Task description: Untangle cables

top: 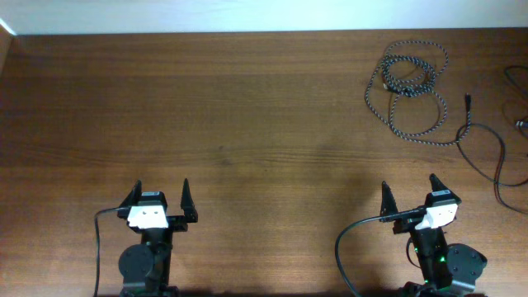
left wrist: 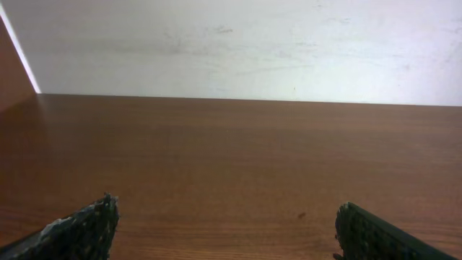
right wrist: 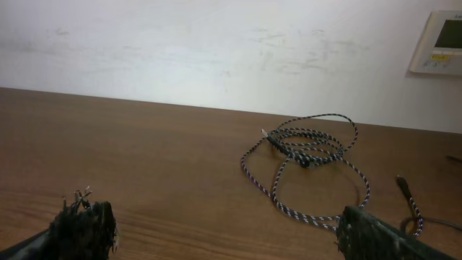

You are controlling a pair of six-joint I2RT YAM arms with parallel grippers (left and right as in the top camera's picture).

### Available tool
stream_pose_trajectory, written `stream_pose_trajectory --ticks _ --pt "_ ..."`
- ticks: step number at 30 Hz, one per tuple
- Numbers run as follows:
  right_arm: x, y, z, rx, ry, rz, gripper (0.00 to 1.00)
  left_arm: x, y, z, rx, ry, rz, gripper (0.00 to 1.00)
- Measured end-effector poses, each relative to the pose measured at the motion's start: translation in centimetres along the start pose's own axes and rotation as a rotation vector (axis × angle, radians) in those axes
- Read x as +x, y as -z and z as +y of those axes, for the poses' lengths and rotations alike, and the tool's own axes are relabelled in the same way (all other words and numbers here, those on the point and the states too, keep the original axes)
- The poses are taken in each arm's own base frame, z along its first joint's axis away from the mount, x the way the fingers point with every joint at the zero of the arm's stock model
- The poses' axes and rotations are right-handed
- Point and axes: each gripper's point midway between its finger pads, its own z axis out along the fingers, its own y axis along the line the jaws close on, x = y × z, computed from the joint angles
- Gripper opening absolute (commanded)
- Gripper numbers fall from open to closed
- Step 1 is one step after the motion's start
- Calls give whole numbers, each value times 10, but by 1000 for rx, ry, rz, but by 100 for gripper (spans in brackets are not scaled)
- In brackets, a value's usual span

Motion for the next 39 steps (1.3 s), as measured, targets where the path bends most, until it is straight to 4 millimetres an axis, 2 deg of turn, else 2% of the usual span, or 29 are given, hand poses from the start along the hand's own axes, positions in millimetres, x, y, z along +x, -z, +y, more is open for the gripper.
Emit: stream_pose_trajectory --ticks 22,25,29,34,39 --pt "0 0 -1 3 0 1 99 0 0 0 0 -4 0 99" --pt "0 -2 15 -62 6 -1 99 0 0 0 0 -4 0 99" --pt "0 -2 17 -67 113 -5 99 0 0 0 0 -4 0 99" --pt "-1 -2 35 -139 202 -17 99 0 0 0 0 -4 0 99" --pt "-1 -2 35 -141 203 -17 99 0 0 0 0 -4 0 99"
